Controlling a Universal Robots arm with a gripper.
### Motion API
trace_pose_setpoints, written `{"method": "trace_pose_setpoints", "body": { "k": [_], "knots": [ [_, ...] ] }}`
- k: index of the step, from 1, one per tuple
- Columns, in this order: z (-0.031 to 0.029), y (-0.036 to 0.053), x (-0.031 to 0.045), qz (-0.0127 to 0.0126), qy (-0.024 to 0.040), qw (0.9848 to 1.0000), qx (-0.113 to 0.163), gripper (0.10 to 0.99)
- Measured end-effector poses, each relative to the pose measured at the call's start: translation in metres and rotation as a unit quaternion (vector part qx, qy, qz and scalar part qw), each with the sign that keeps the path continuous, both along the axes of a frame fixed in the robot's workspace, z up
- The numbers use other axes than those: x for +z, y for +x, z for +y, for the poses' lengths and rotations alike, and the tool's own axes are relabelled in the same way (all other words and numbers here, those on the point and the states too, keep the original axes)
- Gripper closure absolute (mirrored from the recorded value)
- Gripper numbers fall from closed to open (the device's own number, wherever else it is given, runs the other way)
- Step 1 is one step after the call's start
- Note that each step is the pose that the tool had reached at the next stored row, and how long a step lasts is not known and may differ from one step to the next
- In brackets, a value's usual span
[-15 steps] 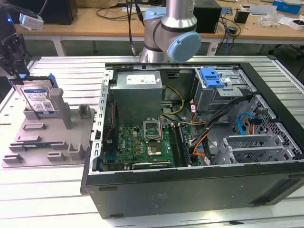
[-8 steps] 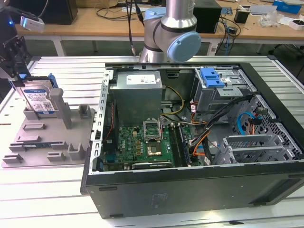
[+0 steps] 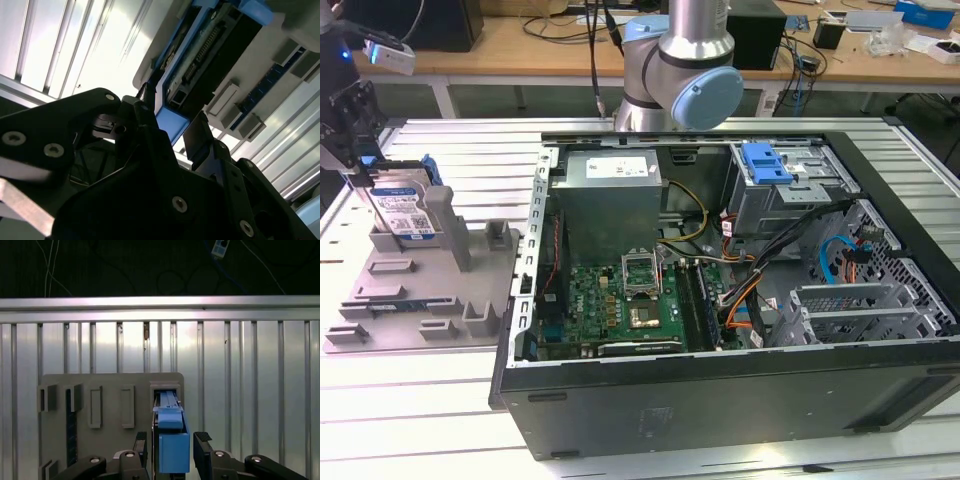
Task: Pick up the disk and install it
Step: 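Pick up the disk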
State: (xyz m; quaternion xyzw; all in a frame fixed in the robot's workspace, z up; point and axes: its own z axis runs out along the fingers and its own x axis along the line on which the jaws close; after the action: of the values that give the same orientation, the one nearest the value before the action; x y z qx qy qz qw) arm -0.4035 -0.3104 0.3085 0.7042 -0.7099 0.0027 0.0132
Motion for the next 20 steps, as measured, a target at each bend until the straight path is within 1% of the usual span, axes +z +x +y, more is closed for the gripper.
{"method": "trace_pose_setpoints", "body": {
  "k": [5,10,20],
  "knots": [
    [-0.0001,0.0000,-0.0046,0.0000,0.0000,1.0000,0.000,0.592],
    [-0.0001,0.0000,-0.0073,0.0000,0.0000,1.0000,0.000,0.592],
    [0.0007,0.0000,-0.0089,0.0000,0.0000,1.0000,0.000,0.592]
  ]
}}
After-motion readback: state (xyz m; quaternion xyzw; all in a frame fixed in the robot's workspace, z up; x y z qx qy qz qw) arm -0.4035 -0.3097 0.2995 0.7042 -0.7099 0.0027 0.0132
